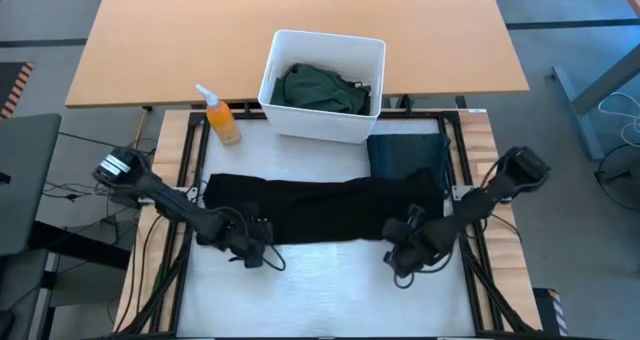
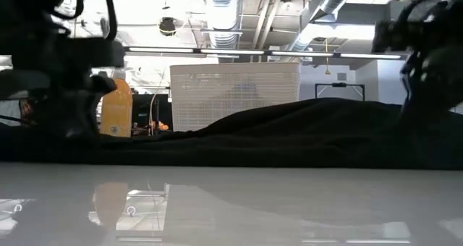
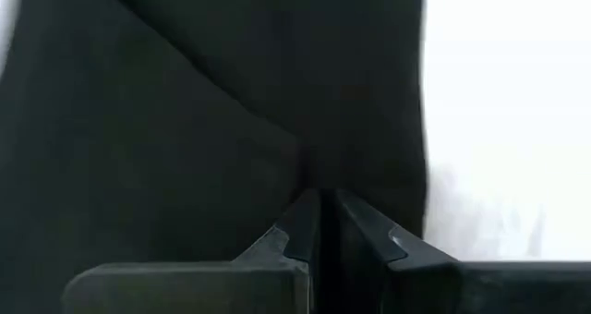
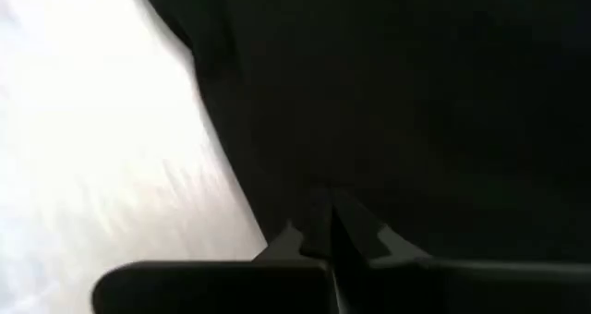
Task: Fold laundry
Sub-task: Fold the black t-shirt
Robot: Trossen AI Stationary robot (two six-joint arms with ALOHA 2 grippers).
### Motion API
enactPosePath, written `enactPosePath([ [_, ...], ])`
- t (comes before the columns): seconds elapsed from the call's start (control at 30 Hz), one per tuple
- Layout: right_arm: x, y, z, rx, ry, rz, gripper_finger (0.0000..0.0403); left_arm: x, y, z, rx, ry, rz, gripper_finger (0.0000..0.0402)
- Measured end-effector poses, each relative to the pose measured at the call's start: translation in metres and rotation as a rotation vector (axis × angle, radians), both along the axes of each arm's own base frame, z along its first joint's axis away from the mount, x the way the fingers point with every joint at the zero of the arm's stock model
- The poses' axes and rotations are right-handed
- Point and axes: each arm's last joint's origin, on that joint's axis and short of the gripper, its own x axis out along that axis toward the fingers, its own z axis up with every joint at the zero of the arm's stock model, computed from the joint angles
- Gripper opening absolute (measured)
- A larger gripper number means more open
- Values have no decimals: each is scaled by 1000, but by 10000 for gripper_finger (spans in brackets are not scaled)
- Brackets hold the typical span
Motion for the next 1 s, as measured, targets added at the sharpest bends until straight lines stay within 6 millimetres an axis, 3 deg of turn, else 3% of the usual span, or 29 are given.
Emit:
enactPosePath([
  [0.23,8,6,-27,34,92,-7,16,1,-3,-9,-27,35,29,1],
  [0.4,9,23,-30,186,102,30,11,-1,-8,-9,-53,31,18,1],
  [0.63,-21,57,-14,441,104,5,18,-10,-30,-10,-239,123,-104,1],
  [0.8,-40,77,10,653,42,-15,23,-19,-44,-9,-343,179,-102,2],
  [0.9,-50,83,23,732,-4,-27,29,-24,-52,-8,-390,205,-105,2],
  [1.0,-56,77,32,681,-90,-45,28,-28,-56,-8,-395,218,-111,2],
])
